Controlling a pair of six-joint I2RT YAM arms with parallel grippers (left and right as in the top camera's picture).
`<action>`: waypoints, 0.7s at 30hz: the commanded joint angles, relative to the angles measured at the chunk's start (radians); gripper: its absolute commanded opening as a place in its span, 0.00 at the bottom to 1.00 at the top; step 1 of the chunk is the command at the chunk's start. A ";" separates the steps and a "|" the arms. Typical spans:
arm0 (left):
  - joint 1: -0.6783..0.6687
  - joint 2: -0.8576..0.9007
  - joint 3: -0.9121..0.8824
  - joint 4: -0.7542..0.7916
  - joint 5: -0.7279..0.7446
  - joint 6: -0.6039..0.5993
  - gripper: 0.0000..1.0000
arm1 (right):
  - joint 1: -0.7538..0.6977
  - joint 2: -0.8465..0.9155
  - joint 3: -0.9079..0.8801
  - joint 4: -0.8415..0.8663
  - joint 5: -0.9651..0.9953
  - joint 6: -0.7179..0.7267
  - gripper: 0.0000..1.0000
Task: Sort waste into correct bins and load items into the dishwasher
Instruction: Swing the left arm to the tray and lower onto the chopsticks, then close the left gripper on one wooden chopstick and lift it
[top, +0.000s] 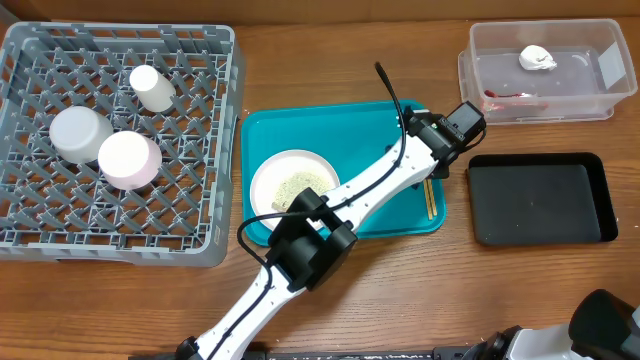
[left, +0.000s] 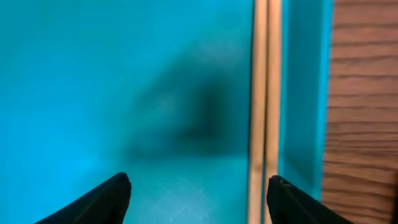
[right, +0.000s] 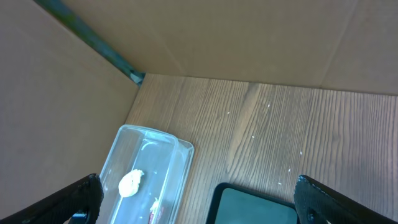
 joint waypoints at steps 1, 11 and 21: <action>-0.001 0.024 0.001 0.004 0.011 -0.028 0.72 | 0.002 -0.005 0.000 0.004 0.007 0.008 0.99; -0.015 0.061 0.001 0.026 0.016 -0.030 0.72 | 0.002 -0.005 0.000 0.004 0.007 0.008 1.00; -0.020 0.070 -0.002 0.017 0.011 -0.032 0.65 | 0.002 -0.005 0.000 0.004 0.007 0.008 1.00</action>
